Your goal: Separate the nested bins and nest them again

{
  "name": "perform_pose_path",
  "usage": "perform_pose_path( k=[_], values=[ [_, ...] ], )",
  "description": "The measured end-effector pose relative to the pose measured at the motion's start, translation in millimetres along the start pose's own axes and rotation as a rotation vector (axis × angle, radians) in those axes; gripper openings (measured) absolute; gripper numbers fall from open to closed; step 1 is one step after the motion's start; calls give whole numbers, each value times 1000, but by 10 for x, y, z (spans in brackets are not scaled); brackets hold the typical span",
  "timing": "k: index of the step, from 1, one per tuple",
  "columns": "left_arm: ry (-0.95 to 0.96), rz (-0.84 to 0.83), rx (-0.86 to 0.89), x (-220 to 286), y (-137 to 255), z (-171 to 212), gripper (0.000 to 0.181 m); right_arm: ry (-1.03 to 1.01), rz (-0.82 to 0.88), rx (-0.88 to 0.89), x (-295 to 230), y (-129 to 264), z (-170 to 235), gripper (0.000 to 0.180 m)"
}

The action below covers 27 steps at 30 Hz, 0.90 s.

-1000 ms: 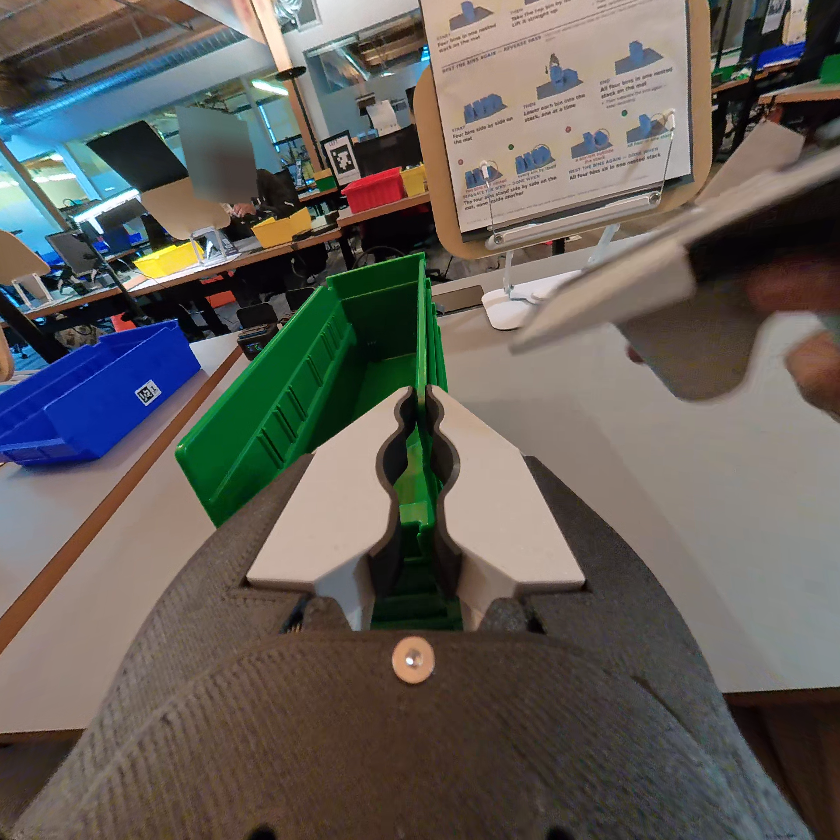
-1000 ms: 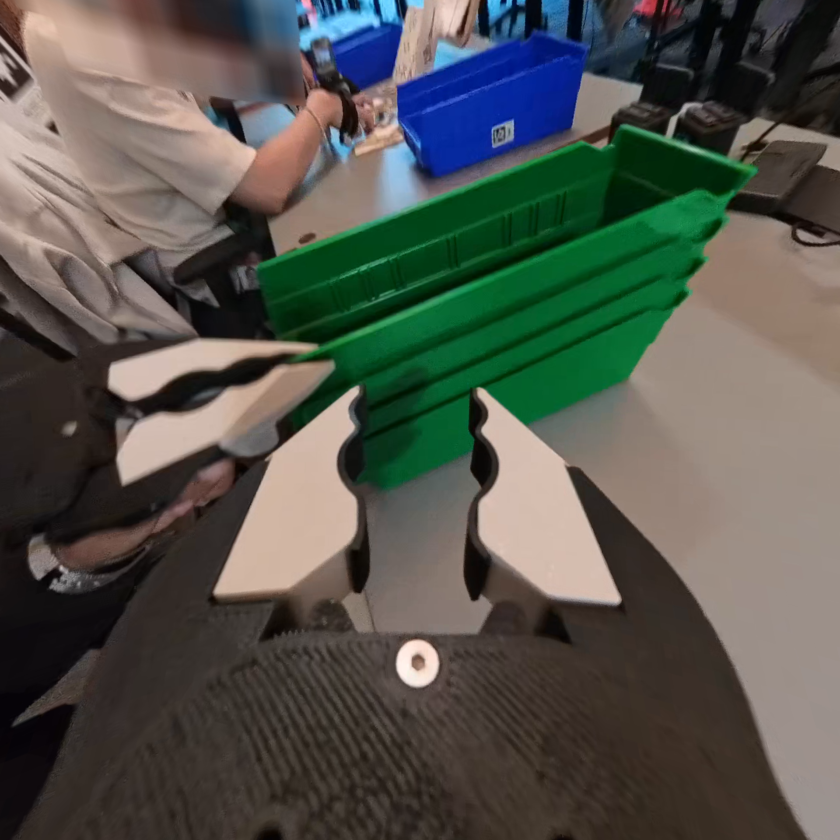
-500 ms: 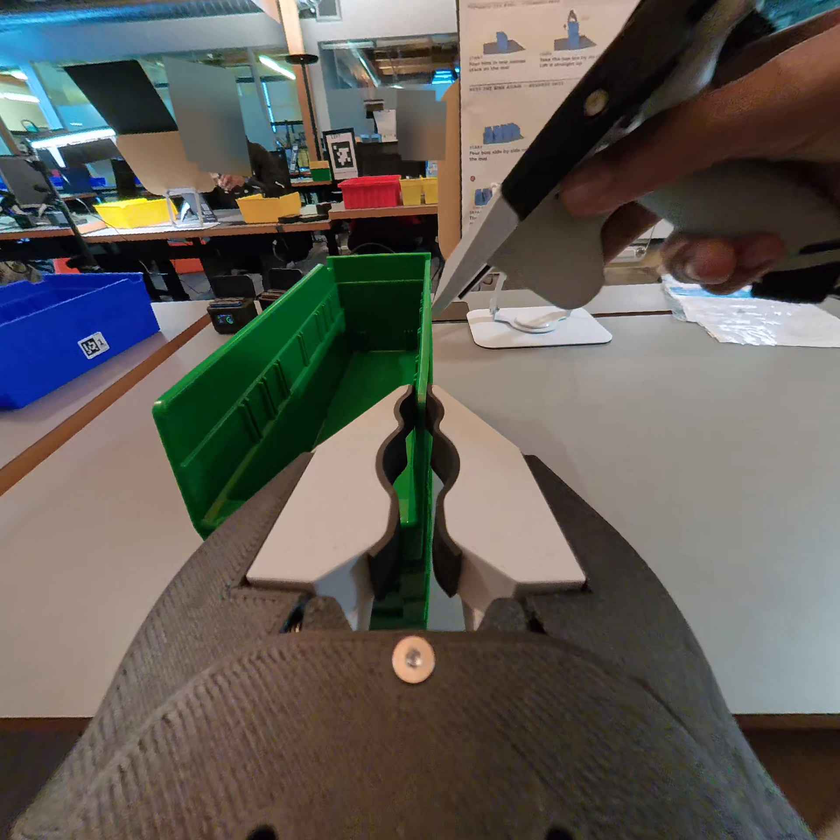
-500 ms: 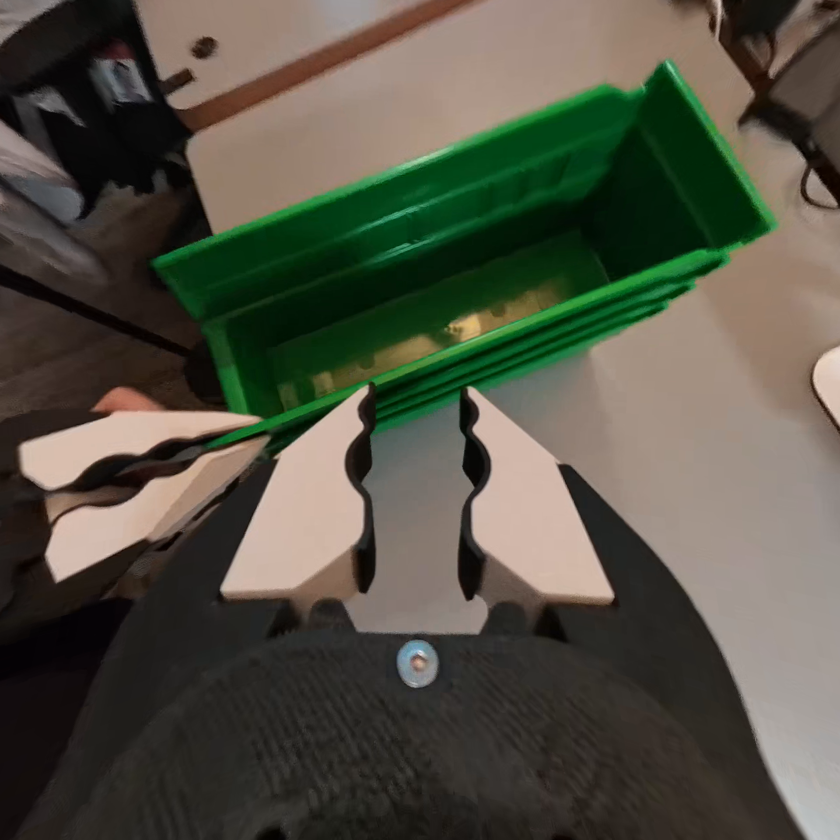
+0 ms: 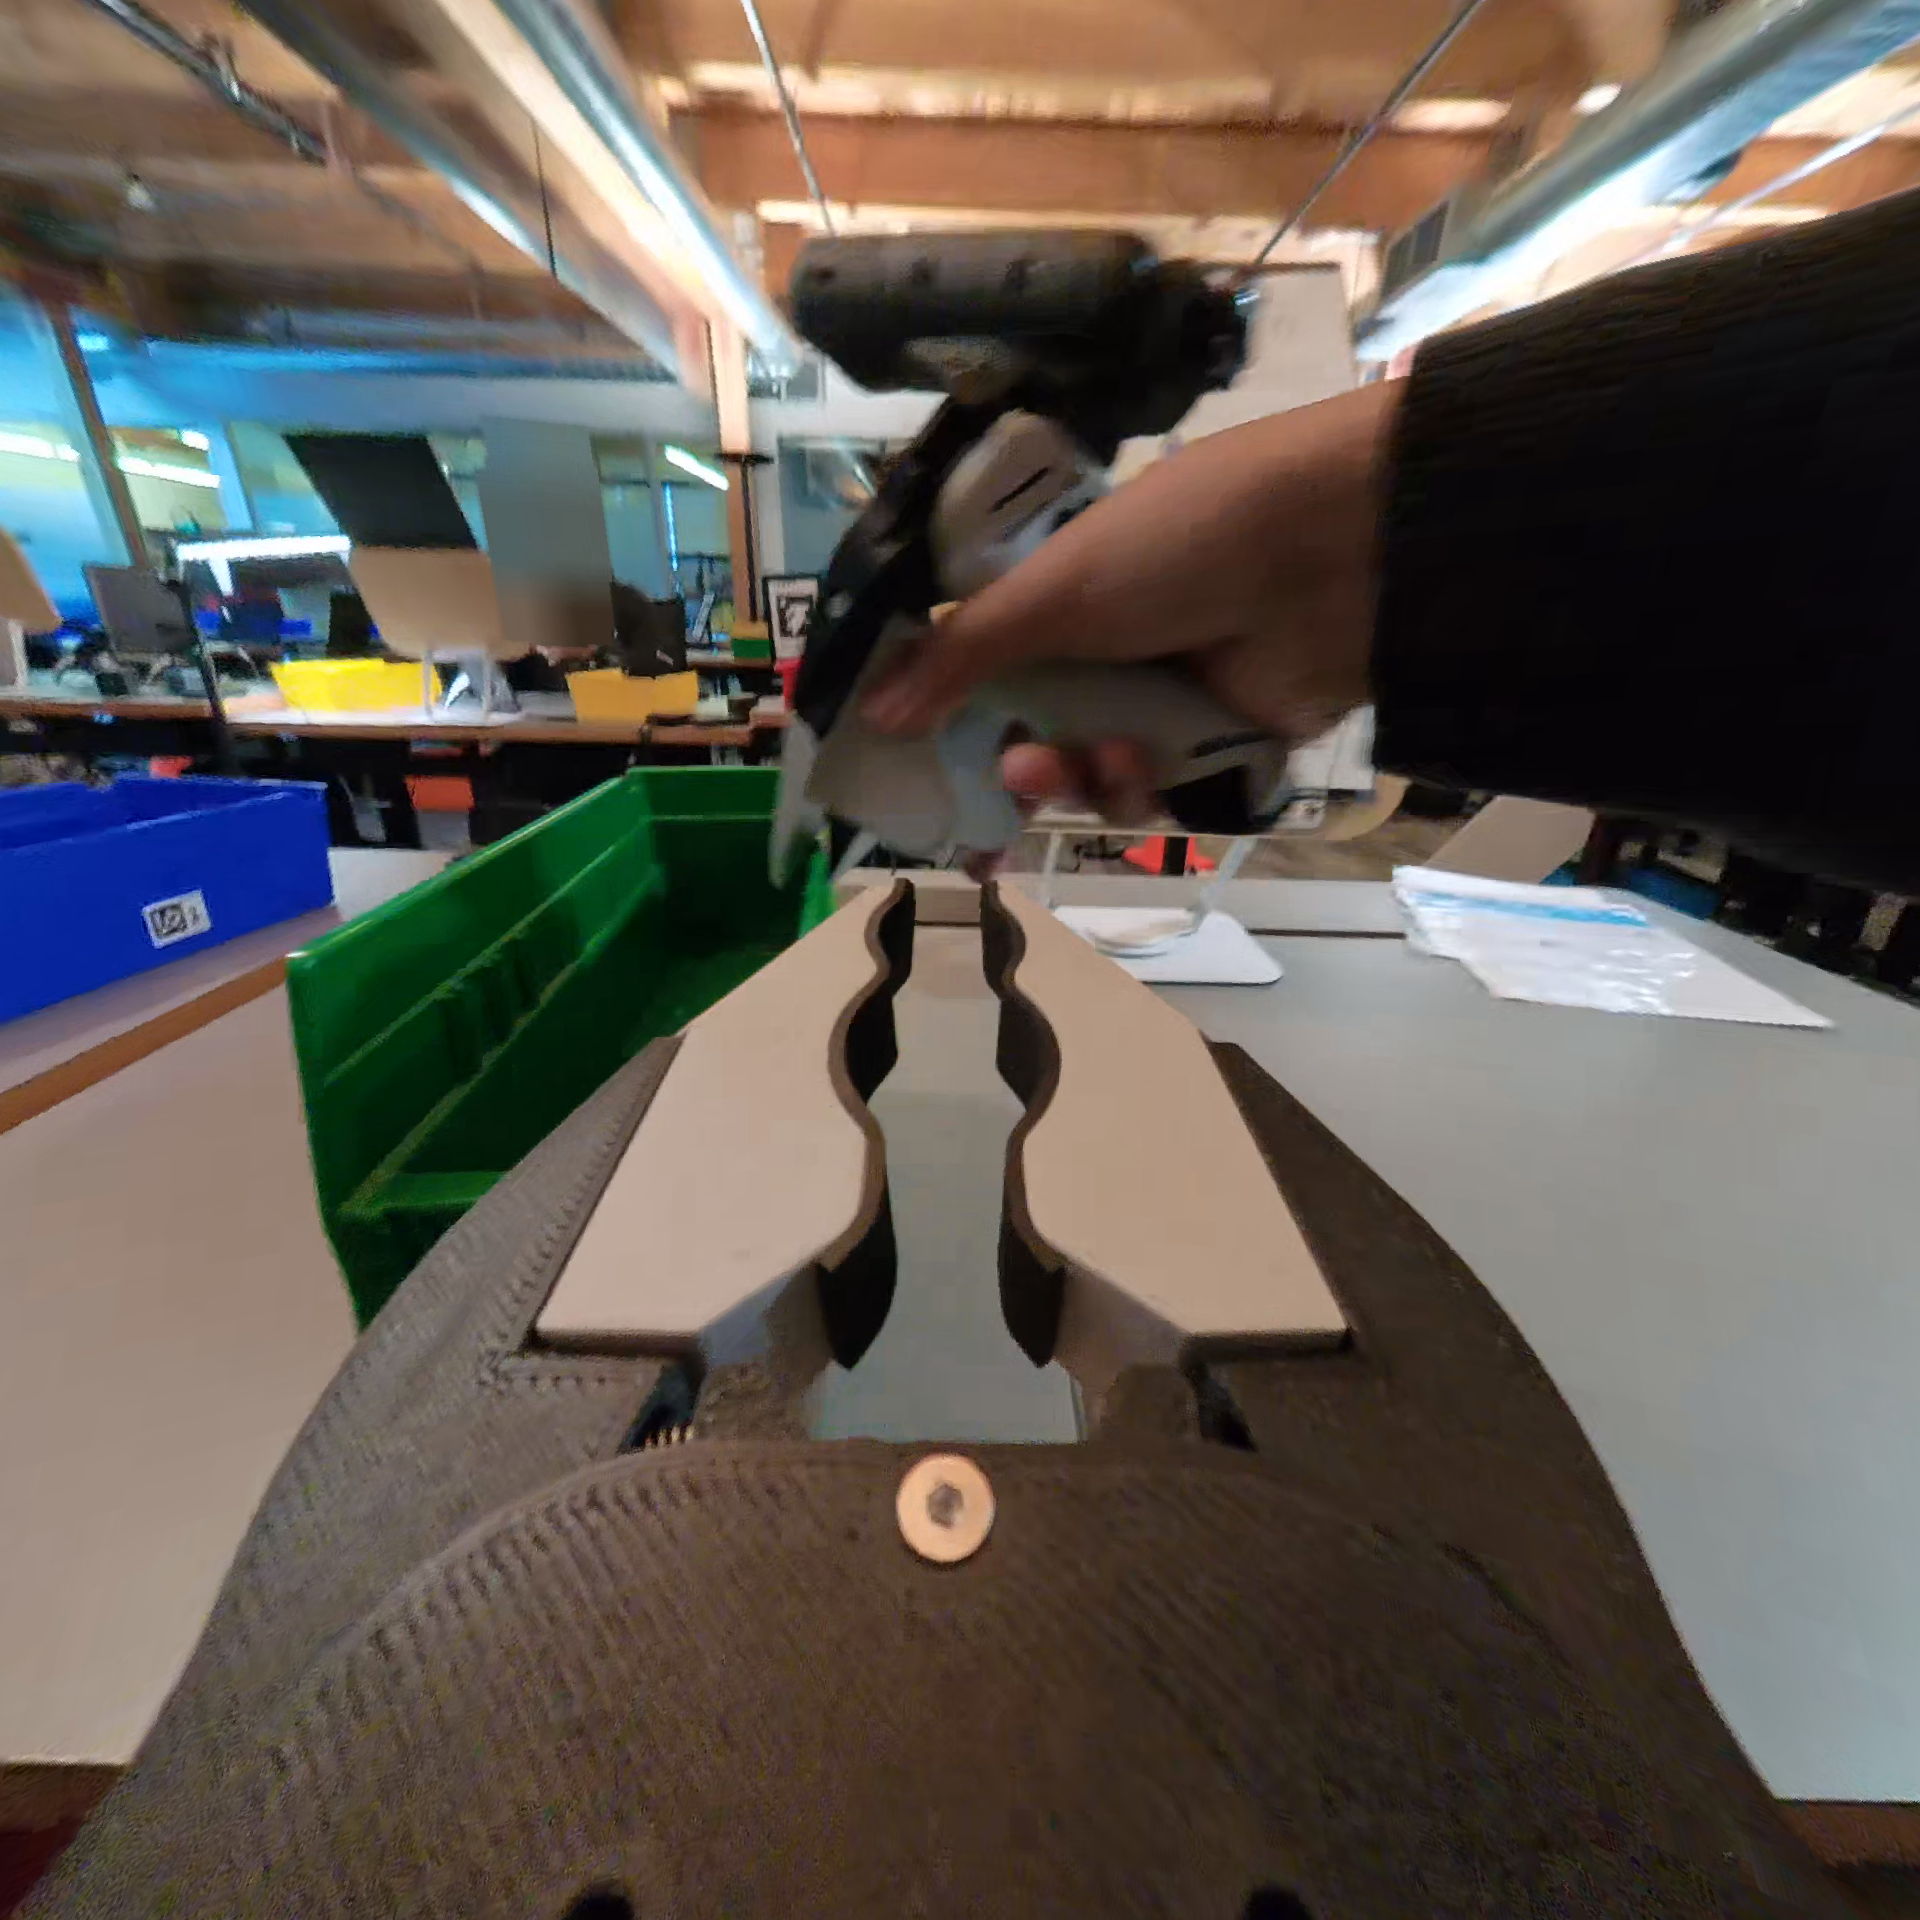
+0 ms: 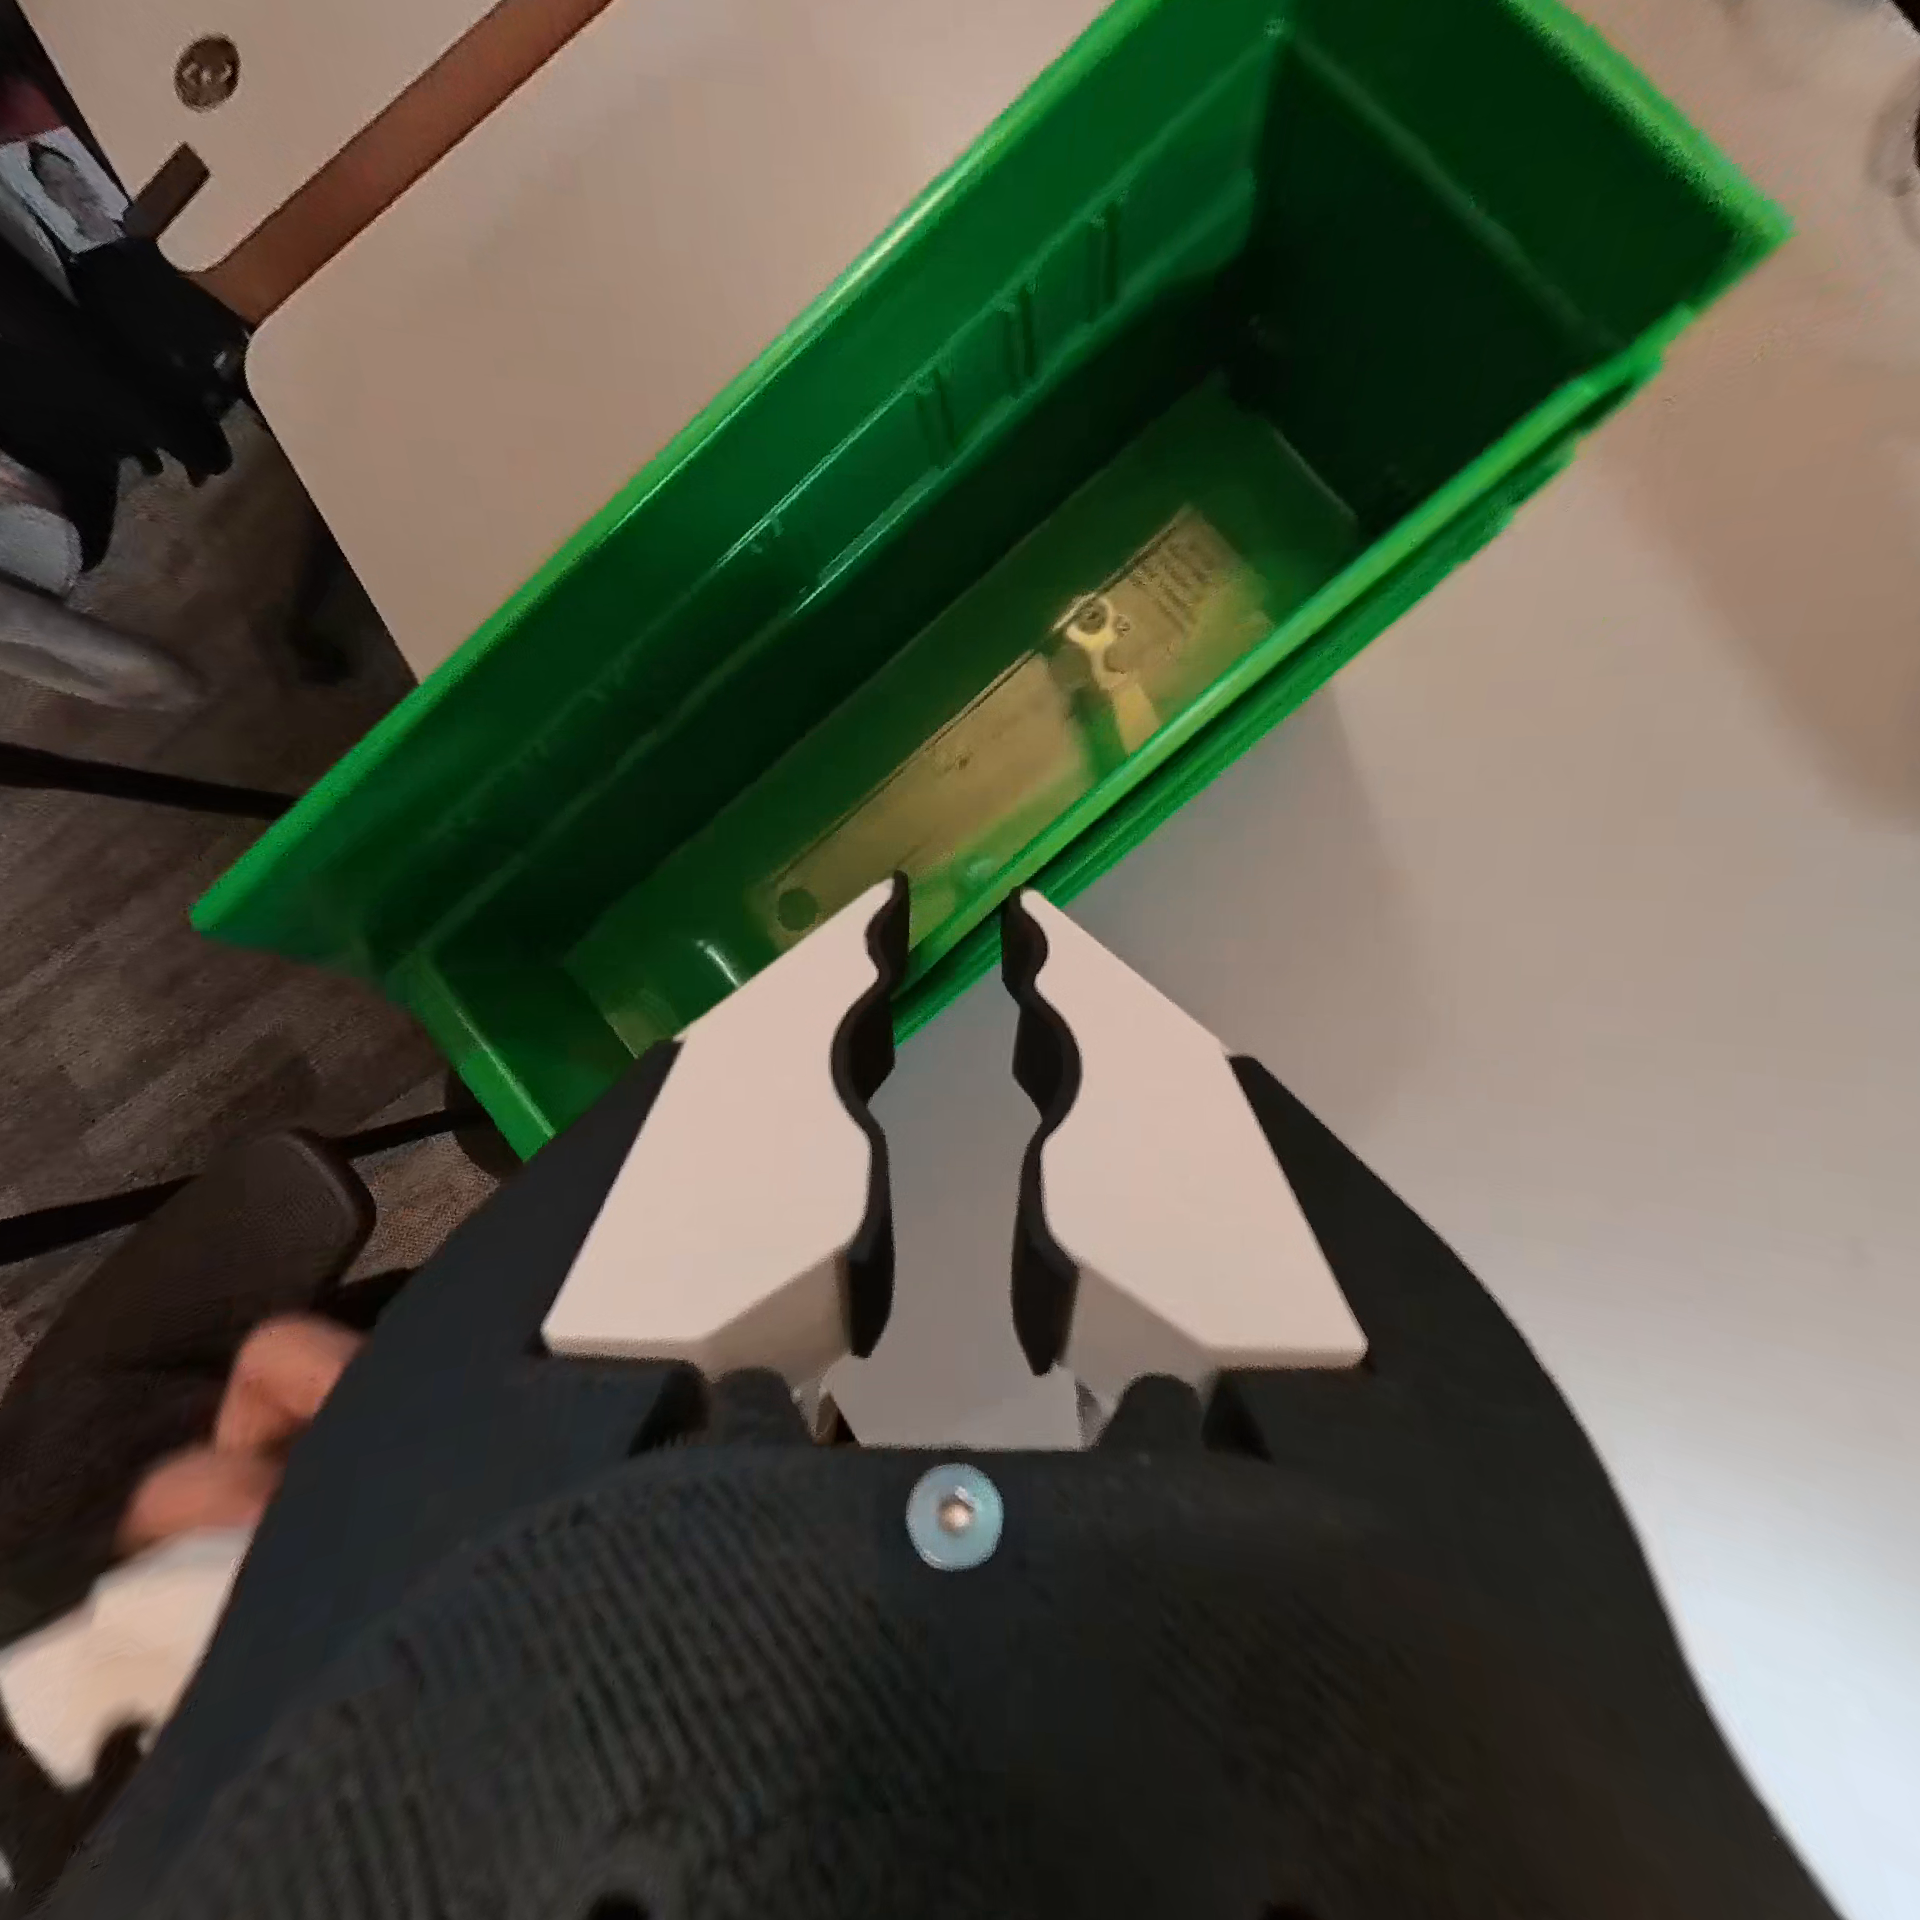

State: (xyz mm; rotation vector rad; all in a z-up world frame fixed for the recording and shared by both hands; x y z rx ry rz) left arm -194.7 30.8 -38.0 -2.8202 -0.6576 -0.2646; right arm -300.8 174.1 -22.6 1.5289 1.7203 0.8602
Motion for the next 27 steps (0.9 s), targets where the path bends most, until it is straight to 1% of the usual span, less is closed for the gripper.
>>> perform_pose_path(
  k=[3,6,9,14,16,17,18,19,21,23,24,27],
  values=[
    [-53,41,31,315,92,135,10,-15,16,17,64,6,-41,11],
    [-130,57,45,411,127,283,14,-28,18,46,100,16,-82,8],
    [-168,0,81,307,116,285,18,-38,8,68,117,27,-101,5],
    [-173,-106,197,-1,162,76,24,-27,-9,105,123,42,-82,3],
    [-151,-127,163,-93,151,84,30,-20,-10,125,138,94,-88,6],
    [-141,-127,125,-123,140,127,36,-12,-11,130,154,134,-85,10],
    [-129,-132,97,-152,136,172,38,-1,-10,129,175,178,-71,15],
    [-123,-123,72,-164,130,220,41,13,-19,126,186,228,-48,13],
    [-133,-107,-21,-165,76,348,57,25,-58,122,179,324,25,16],
    [-119,-86,-117,-155,6,488,66,36,-103,101,141,388,145,19],
    [-105,-84,-136,-162,-10,536,66,50,-108,81,126,402,221,20],
    [-112,-66,-141,-197,-49,597,75,98,-85,27,89,390,440,16]
  ],
)
Point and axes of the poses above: each gripper's, where its closed fingertips meet, y back along the fingers, z out of its underside, x = y × z across the jaws, the point moved 6 cm from there along y, back along the fingers, and after that the axes turned 12 degrees about y, right-handed, at the moved point
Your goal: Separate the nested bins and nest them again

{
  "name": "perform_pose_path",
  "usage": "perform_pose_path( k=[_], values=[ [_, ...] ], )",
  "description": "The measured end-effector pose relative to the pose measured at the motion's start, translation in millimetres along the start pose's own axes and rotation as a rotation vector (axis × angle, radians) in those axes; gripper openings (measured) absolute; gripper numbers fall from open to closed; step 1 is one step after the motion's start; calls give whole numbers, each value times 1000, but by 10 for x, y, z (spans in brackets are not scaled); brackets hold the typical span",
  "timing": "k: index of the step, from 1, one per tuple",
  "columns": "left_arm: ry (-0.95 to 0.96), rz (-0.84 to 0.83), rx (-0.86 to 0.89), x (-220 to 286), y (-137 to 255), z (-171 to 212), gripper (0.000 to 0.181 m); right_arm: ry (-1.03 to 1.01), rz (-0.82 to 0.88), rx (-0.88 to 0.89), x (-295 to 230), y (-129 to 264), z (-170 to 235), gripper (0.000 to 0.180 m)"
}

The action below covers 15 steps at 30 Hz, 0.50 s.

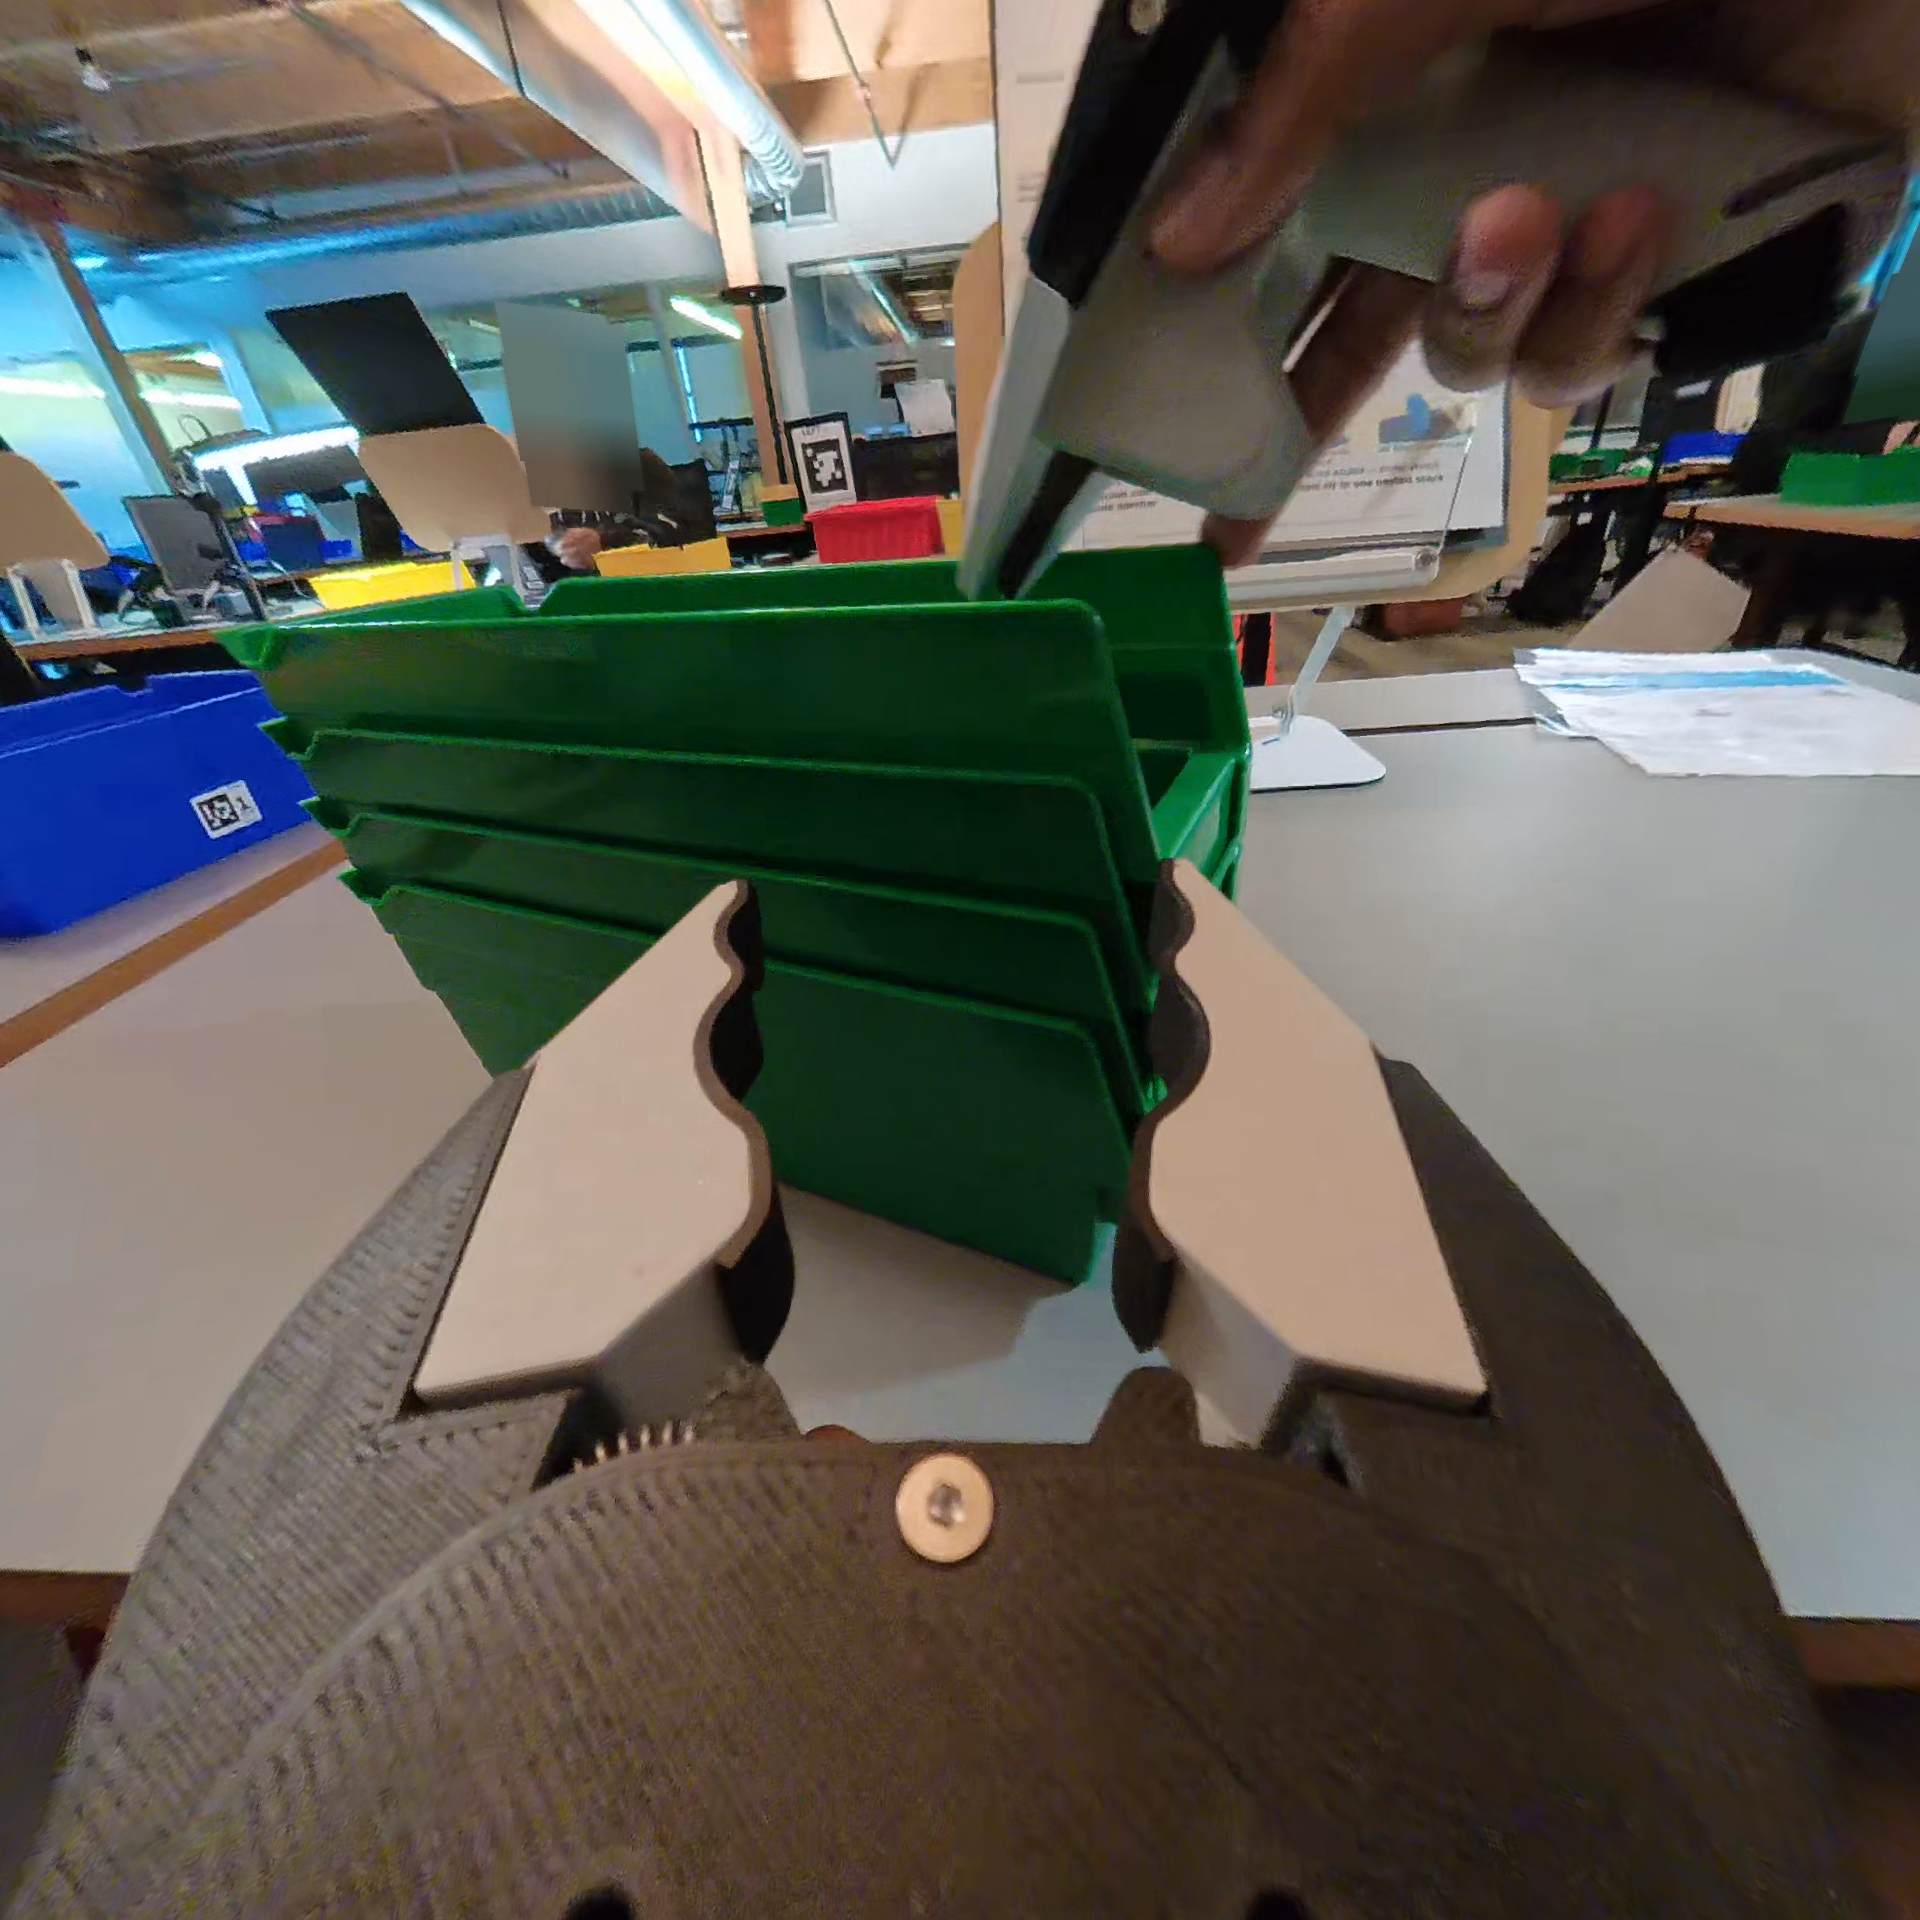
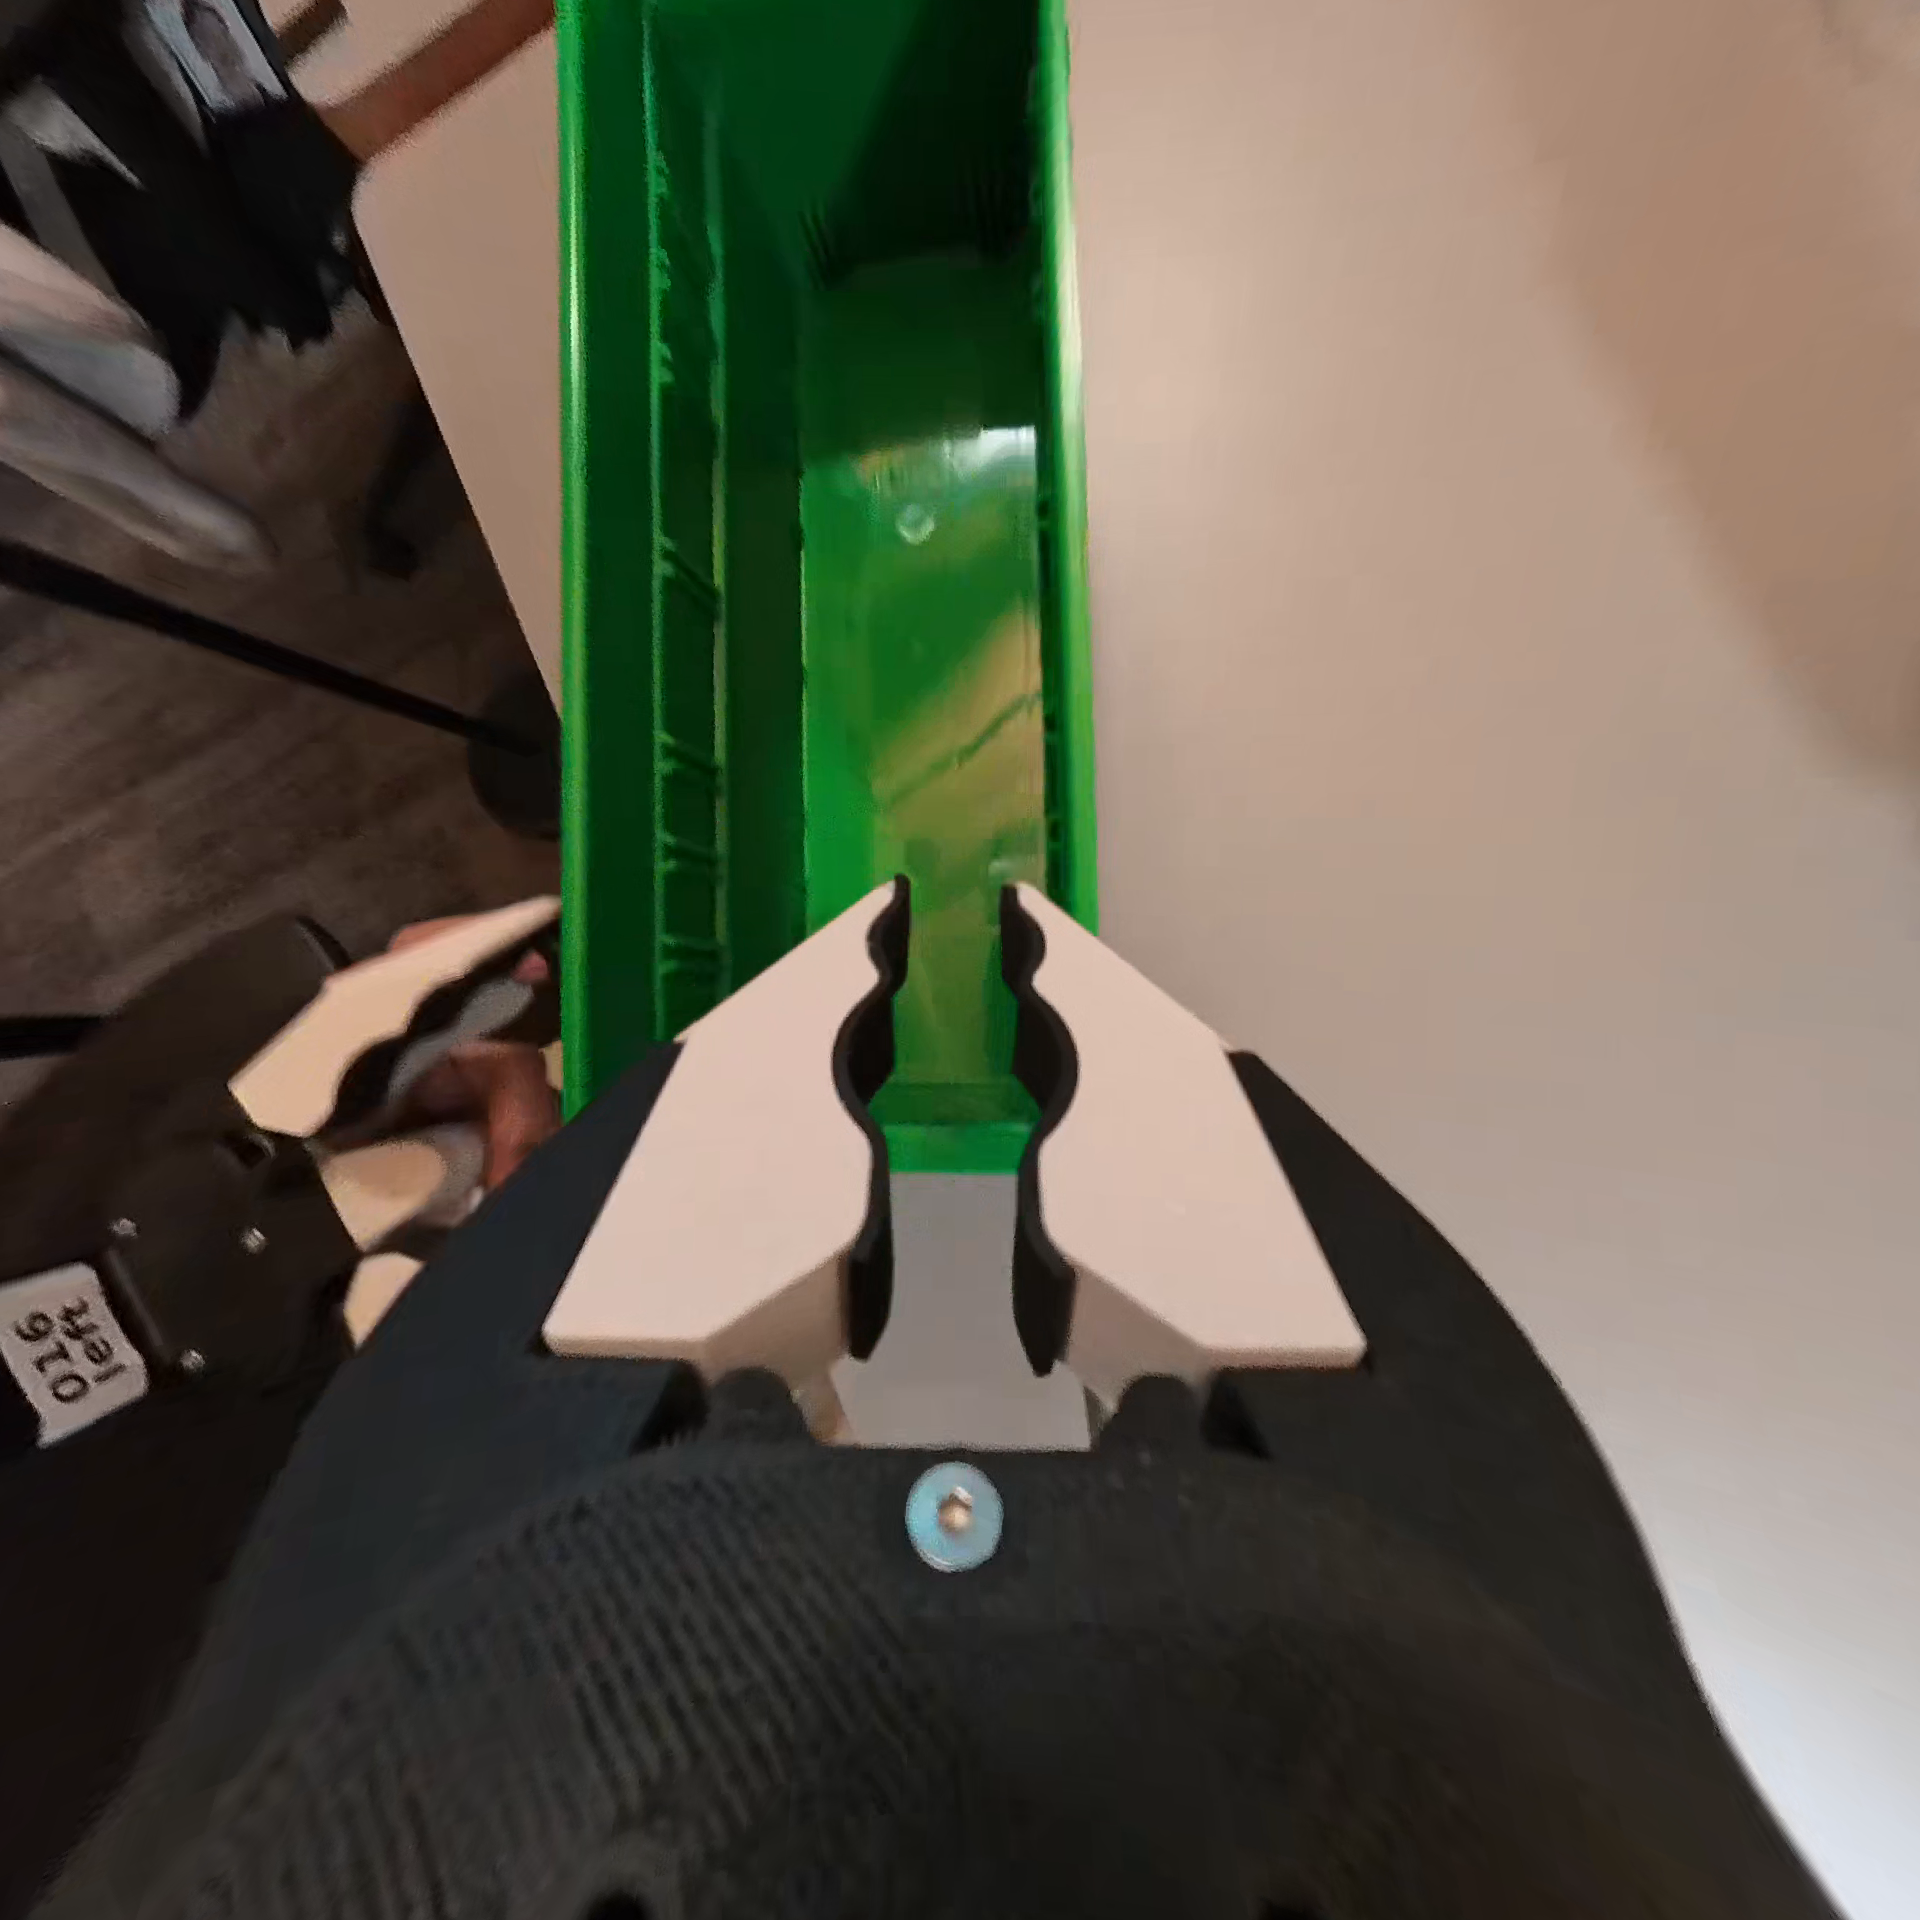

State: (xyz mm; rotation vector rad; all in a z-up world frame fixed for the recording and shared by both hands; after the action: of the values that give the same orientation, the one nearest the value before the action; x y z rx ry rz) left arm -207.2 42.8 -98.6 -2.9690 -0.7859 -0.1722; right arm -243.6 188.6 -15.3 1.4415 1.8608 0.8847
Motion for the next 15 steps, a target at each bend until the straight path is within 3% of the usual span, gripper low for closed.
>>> perform_pose_path(
  k=[3,4,5,10,15],
  values=[
    [13,-4,-21,-68,-16,-12,79,20,-13,-38,-107,-28,136,7],
    [37,-96,-14,-181,-10,-25,47,29,-24,-39,-159,-38,155,6],
    [47,-155,-2,-285,-11,-36,45,47,-31,-46,-211,-47,169,4],
    [140,-171,-31,-589,-19,-64,47,155,77,35,-277,51,9,5],
    [138,14,-108,-204,15,39,59,169,261,128,32,280,-70,21]
  ],
)
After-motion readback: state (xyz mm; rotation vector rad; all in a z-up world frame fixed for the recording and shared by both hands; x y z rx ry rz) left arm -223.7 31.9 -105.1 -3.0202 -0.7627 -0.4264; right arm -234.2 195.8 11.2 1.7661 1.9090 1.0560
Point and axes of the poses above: each gripper's, where its closed fingertips meet, y back along the fingers, z out of its underside, x = y × z across the jaws, the point moved 6 cm from there along y, back along the fingers, and after that the axes turned 12 degrees about y, right-handed, at the moved point
